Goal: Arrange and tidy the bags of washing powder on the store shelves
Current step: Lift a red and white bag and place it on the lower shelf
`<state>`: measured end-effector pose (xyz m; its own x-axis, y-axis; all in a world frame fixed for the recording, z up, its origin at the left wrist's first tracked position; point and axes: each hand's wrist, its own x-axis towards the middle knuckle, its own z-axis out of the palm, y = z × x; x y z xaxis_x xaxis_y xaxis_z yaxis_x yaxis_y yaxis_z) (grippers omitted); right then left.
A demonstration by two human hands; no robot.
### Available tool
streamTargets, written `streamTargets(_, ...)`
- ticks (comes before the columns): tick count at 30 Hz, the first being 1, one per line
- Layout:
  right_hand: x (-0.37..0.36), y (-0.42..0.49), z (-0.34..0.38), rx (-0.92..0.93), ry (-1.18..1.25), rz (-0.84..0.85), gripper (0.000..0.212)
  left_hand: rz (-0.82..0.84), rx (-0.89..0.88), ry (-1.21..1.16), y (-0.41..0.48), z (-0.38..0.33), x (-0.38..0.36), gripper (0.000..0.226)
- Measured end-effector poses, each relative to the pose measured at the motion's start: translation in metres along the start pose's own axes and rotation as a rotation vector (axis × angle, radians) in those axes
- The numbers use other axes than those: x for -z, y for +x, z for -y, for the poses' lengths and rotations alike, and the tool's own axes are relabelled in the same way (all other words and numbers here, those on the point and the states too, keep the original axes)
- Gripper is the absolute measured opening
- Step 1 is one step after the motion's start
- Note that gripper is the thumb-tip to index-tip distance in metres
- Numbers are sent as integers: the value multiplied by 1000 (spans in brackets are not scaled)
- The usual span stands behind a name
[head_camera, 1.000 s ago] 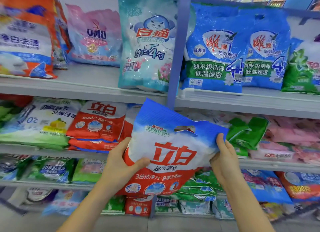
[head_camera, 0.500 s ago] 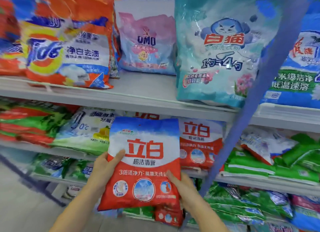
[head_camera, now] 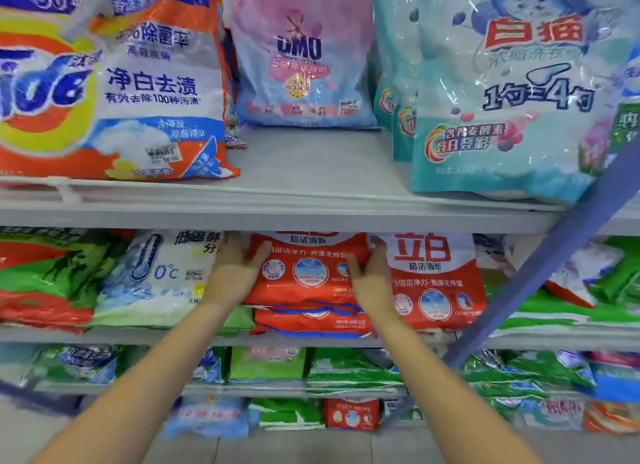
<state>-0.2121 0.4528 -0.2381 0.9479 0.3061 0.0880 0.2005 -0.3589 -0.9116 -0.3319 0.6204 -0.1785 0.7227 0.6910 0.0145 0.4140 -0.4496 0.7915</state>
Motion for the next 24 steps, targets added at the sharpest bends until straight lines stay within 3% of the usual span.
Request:
streamTargets(2, -7, -15, -3, 173, -307, -51, 54, 116, -90, 183, -9, 17, -12, 67)
streamTargets(4, -13, -19, -8, 323, -575, -102, 60, 106, -163, 303, -11, 27, -21, 89)
streamTargets(9, -12, -5, -14, 390, -651, 63, 80, 29, -239, 478, 2, 38, -29, 107)
streamTargets(14, -4, -5, -9, 368, -722, 111, 76, 35, -219, 484, 1, 33, -30, 105)
streamTargets(16, 6, -15, -7, 386, -678, 40, 61, 11, -220, 505, -1, 33, -29, 100)
streamTargets(21, 73, -70, -14, 505, -383, -258, 25, -156, -332, 402, -25, 11, -34, 54)
streamTargets(24, 128, -107, -35, 398, -219, -394, 15, -163, -451, 274, -52, -3, -49, 46)
